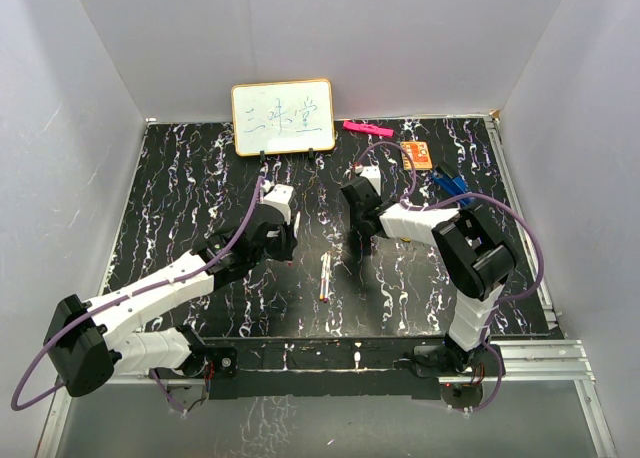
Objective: Insert the pens into the pen caps
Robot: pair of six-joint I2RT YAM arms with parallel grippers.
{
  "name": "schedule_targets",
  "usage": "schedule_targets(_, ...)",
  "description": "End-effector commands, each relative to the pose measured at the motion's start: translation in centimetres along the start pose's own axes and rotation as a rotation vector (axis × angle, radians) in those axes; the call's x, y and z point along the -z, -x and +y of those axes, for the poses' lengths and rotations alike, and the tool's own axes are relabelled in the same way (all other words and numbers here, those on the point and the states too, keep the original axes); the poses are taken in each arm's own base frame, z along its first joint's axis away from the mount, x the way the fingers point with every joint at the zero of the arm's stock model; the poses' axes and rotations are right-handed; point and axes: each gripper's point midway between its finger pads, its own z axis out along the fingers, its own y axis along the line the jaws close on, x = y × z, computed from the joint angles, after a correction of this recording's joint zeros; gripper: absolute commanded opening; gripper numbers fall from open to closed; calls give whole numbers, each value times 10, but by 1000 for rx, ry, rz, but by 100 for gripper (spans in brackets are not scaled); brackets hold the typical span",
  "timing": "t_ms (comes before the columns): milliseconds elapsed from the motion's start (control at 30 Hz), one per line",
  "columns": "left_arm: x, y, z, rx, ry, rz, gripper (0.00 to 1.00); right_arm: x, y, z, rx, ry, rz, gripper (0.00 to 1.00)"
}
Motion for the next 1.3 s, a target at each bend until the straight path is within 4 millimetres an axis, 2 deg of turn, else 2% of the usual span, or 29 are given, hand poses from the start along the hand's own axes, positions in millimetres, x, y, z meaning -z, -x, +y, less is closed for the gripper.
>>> schedule_targets(0, 8, 9, 4, 11, 18, -36, 0, 9, -35, -10, 20, -7, 137, 31)
schedule_targets(267, 5, 7, 4, 11, 23, -30, 0, 2, -51, -18, 8, -13, 183, 27)
schedule_targets(367, 6, 9, 4, 15, 26, -33, 0, -2, -56, -20, -3, -9, 206, 17)
schedule_targets(467, 7, 10, 6, 19, 34, -42, 0, -5, -63, -24, -8, -16, 234, 0)
schedule_targets(600, 7, 11, 7, 19, 40, -49, 0, -5, -73, -28, 7, -32, 265, 0)
schedule_targets(700, 5, 9, 7, 13, 44, -42, 0, -4, -71, -28, 14, -29, 262, 0)
schedule_targets(833, 2, 8, 6, 13, 39, -38, 0, -1, -49, -23, 1, -15, 204, 0)
schedule_targets(967, -2, 6, 1, -6, 14, -30, 0, 11, -8, -9, -37, 51, 88, 0)
schedule_targets(1167, -7, 4, -7, -17, -41, -46, 0, 54, 67, 13, -107, 210, -146, 0)
schedule_targets(1267, -6, 10, -17, -9, -109, -101, 0, 85, 100, 23, -147, 320, -288, 0)
